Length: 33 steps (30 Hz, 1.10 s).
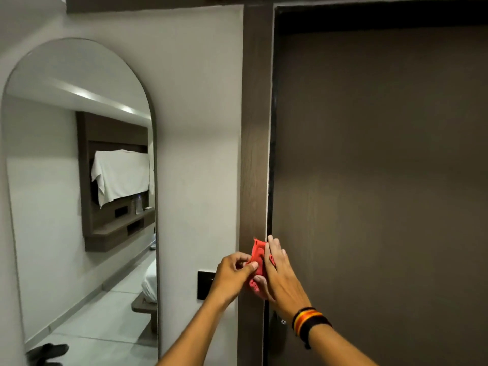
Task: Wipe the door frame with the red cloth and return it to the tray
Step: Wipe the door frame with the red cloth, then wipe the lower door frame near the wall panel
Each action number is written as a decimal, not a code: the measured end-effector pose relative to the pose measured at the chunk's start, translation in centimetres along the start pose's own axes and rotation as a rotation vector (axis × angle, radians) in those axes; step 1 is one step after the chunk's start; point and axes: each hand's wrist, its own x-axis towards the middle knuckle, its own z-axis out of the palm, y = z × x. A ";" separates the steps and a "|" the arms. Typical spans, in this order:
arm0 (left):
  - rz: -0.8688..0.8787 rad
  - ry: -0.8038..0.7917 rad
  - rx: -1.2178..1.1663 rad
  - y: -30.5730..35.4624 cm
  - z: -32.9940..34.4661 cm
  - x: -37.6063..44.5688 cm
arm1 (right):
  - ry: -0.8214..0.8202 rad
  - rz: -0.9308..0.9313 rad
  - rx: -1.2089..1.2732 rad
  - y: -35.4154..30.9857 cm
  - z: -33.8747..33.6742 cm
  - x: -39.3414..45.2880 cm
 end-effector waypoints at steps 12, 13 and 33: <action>-0.303 -0.261 -0.268 1.9 13.8 -11.2 | 0.139 1.107 1.503 3.3 -9.9 -22.4; -0.347 -0.275 -0.285 1.4 15.2 -12.1 | 0.140 1.136 1.490 4.3 -10.6 -23.9; -0.916 -0.875 0.075 -13.2 57.4 -48.0 | -0.008 1.990 0.441 13.5 -11.9 -72.2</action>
